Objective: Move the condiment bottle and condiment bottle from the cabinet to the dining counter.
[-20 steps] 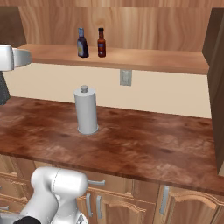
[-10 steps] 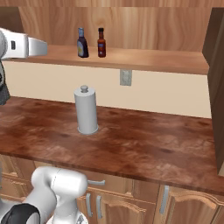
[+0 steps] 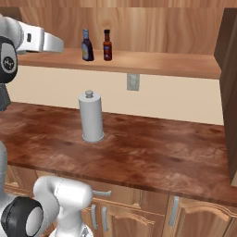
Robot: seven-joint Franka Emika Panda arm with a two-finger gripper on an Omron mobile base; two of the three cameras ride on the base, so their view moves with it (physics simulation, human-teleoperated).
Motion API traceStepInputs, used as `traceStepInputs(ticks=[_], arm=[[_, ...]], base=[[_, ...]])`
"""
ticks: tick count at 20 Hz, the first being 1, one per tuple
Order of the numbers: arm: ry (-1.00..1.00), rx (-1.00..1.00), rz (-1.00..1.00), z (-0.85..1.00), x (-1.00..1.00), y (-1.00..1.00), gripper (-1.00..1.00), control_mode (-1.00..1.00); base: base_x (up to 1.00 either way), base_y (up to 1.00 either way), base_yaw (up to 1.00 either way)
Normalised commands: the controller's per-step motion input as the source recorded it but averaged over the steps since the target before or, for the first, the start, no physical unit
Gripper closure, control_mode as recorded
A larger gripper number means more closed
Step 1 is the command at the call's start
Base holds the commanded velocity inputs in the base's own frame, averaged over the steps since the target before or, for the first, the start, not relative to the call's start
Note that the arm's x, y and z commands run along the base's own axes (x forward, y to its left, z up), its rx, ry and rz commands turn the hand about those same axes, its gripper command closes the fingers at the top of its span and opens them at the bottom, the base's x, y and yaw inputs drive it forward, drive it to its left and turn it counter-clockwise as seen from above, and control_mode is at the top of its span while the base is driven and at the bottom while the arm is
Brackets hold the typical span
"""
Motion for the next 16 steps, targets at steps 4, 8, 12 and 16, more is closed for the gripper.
traceStepInputs(ticks=[4, 8, 12, 16], arm=[[0.16, 0.00, -0.11, 0.00, 0.43, 0.02, -1.00, -1.00], [0.04, 0.00, -0.07, 0.00, 0.45, 0.07, -1.00, -1.00], [0.00, 0.00, -0.01, -0.09, 0.38, 0.06, -1.00, -1.00], [0.00, 0.00, 0.00, -0.28, 0.45, 0.04, -1.00, -1.00]], base=[[0.00, 0.00, 0.00], [0.00, 0.00, 0.00], [0.00, 0.00, 0.00], [0.00, 0.00, 0.00]])
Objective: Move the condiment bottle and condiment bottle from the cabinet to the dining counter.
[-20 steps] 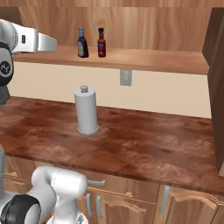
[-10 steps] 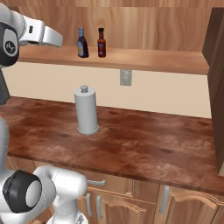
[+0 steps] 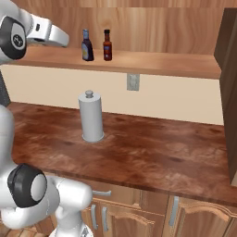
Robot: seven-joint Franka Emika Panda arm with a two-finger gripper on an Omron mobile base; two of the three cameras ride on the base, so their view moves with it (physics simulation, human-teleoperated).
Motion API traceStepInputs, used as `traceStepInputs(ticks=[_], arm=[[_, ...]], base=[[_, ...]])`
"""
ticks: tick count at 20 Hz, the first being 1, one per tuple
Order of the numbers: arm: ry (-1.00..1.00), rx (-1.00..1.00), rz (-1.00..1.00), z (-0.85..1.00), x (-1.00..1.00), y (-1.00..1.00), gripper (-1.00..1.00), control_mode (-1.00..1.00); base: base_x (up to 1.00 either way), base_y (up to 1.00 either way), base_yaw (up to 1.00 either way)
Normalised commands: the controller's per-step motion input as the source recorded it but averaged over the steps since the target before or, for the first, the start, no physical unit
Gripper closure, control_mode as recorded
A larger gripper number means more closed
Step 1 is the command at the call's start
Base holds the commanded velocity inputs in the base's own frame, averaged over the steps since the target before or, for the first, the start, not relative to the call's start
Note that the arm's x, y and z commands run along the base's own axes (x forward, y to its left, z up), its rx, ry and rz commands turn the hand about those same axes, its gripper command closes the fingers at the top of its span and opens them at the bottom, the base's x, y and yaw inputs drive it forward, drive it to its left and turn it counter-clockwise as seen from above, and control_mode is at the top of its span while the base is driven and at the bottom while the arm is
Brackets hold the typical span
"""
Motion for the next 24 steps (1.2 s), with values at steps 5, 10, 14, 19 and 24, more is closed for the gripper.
traceStepInputs(ticks=[5, 10, 14, 19, 24], arm=[[-0.03, 0.00, 0.00, -0.18, 0.38, 0.07, -1.00, -1.00], [-0.10, 0.00, 0.00, 0.00, 0.37, 0.06, -1.00, -1.00], [-0.04, 0.00, -0.07, 0.01, 0.27, 0.00, -1.00, -1.00], [0.00, 0.00, -0.13, 0.00, 0.24, 0.00, -1.00, -1.00], [0.00, 0.00, -0.13, 0.03, 0.26, 0.00, -1.00, -1.00]], base=[[0.00, 0.00, 0.00], [0.00, 0.00, 0.00], [0.00, 0.00, 0.00], [0.00, 0.00, 0.00], [0.00, 0.00, 0.00]])
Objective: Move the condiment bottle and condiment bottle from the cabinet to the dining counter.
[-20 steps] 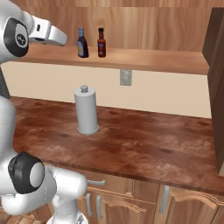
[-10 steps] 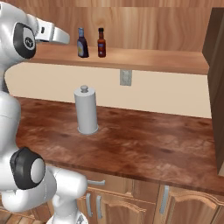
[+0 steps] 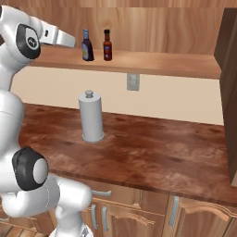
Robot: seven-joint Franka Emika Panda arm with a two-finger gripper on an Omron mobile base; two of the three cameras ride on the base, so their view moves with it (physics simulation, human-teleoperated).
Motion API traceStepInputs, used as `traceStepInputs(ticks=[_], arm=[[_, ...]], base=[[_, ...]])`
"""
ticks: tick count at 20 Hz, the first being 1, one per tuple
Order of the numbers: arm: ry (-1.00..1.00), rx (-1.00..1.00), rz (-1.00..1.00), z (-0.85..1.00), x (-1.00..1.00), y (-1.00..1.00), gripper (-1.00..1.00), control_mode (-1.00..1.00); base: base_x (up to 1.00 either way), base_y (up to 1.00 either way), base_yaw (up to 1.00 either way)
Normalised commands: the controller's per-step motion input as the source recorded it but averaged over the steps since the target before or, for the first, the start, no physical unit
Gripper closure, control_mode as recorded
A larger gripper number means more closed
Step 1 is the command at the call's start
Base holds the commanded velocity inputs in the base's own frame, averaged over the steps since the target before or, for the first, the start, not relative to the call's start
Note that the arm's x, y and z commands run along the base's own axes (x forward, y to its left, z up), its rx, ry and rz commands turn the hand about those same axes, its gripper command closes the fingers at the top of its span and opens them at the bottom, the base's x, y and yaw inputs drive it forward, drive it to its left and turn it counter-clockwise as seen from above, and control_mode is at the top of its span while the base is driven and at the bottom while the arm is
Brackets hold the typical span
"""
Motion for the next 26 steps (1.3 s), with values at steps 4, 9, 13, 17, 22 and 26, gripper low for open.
traceStepInputs(ticks=[4, 9, 13, 17, 22, 26], arm=[[0.02, 0.00, -0.11, 0.05, 0.38, 0.00, -1.00, -1.00], [0.03, 0.00, -0.08, 0.00, 0.38, 0.00, -1.00, -1.00], [0.05, 0.00, -0.06, 0.00, 0.34, 0.03, -1.00, -1.00], [0.03, 0.00, -0.01, 0.01, 0.32, 0.05, -1.00, -1.00], [0.00, 0.00, 0.00, 0.00, 0.41, 0.01, -1.00, -1.00], [0.00, 0.00, 0.00, 0.00, 0.40, 0.00, -1.00, -1.00]], base=[[0.00, 0.00, 0.00], [0.00, 0.00, 0.00], [0.00, 0.00, 0.00], [0.00, 0.00, 0.00], [0.00, 0.00, 0.00], [0.00, 0.00, 0.00]])
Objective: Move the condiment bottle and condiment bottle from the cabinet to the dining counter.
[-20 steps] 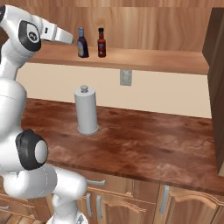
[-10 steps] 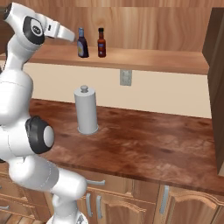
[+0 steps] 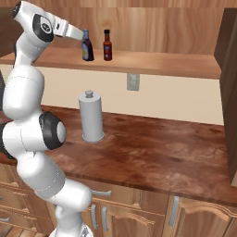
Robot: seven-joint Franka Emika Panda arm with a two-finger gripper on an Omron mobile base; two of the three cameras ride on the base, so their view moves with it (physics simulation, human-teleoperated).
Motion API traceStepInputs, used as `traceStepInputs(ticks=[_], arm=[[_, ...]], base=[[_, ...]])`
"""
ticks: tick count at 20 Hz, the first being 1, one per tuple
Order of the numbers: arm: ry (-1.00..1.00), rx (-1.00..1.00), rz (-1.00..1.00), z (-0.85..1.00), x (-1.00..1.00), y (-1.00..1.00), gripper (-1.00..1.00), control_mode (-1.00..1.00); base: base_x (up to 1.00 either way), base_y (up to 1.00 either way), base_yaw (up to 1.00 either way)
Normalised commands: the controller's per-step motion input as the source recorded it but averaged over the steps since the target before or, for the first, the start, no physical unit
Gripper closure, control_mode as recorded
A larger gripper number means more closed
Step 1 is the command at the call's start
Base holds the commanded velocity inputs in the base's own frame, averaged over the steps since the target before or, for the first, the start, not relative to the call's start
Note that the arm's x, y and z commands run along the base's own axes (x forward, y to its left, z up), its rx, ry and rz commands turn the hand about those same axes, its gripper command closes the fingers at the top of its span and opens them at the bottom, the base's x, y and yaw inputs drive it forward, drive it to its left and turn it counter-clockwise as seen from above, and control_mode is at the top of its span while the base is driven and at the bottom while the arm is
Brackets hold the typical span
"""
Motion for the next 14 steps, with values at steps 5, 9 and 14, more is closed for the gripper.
traceStepInputs(ticks=[5, 9, 14], arm=[[0.00, 0.00, 0.00, 0.00, 0.36, 0.00, -1.00, -1.00], [0.00, 0.00, 0.00, 0.00, 0.33, 0.00, -1.00, -1.00], [0.00, 0.00, 0.00, -0.01, 0.30, 0.00, -1.00, -1.00]], base=[[0.00, 0.00, 0.00], [0.00, 0.00, 0.00], [0.00, 0.00, 0.00]])
